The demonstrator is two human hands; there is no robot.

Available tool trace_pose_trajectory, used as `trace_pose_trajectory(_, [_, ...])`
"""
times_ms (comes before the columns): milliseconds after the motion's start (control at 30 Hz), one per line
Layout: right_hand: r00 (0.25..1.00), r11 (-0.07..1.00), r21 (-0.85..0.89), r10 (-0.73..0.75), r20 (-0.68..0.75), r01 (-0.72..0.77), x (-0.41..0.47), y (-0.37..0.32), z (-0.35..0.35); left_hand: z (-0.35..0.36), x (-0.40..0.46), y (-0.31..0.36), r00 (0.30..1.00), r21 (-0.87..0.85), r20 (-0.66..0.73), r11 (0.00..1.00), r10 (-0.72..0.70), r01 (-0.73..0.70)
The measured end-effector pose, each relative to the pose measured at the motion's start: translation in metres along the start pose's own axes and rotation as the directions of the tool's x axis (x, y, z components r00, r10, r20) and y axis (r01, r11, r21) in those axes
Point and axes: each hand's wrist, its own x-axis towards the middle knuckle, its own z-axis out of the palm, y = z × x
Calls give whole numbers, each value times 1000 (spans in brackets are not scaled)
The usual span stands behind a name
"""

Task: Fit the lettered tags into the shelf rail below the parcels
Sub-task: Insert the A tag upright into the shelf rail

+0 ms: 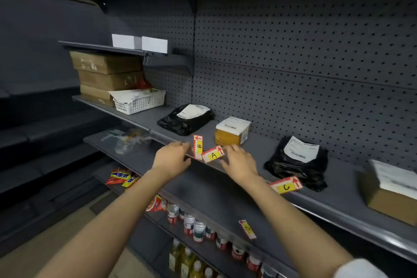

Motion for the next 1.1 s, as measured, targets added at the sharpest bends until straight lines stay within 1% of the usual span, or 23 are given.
trace_pose_trajectory(133, [994,994,43,104,-32,-103,28,0,21,20,17,-30,1000,-24,-1,999,-30,30])
trace_pose_trajectory(233, [975,953,217,223,-23,-212,47,-2,34,36,32,-57,999,-29,25,999,-23,23])
trace_pose_trajectory(300, [968,935,270,250,-38,-231,60,-3,34,43,45,-74,999,-3,42,1000,7,-7])
trace_pose_trajectory(333, [962,937,271,253,-102,-218,68,-5,31,45,52,-83,998,9,49,1000,24,-25])
trace_pose_trajectory(367, [945,937,290,260,-199,-196,76,-8,26,47,59,-91,998,7,49,999,41,-41])
trace_pose_trajectory(400, [919,926,340,271,-287,-167,85,-12,18,49,66,-100,997,-1,49,998,62,-62])
trace_pose_trajectory(433, [895,903,411,281,-346,-125,95,-18,10,51,74,-107,995,-6,44,996,89,-89])
trace_pose_trajectory(467, [887,883,461,277,-369,-84,106,-26,2,52,81,-114,992,-7,35,992,124,-123])
trace_pose_trajectory(500, [893,879,475,245,-379,-40,116,-34,-4,54,87,-120,987,-11,19,987,161,-160])
trace_pose_trajectory(567, [916,905,425,155,-369,18,133,-53,-5,59,100,-132,975,-22,-1,975,221,-221])
trace_pose_trajectory(667, [944,948,319,94,-316,12,147,-81,15,68,113,-146,962,-20,18,962,273,-272])
trace_pose_trajectory(767, [955,954,298,115,-273,-30,149,-94,40,77,122,-154,955,-66,-3,953,295,-295])
trace_pose_trajectory(867, [958,948,311,151,-244,-70,150,-97,56,84,127,-159,946,-57,-24,945,322,-323])
trace_pose_trajectory(1000, [939,935,328,227,-258,-135,156,-98,66,93,131,-167,943,-133,-70,933,326,-333])
trace_pose_trajectory(1100, [935,933,325,243,-257,-154,160,-100,73,100,129,-171,945,-198,-101,925,311,-325])
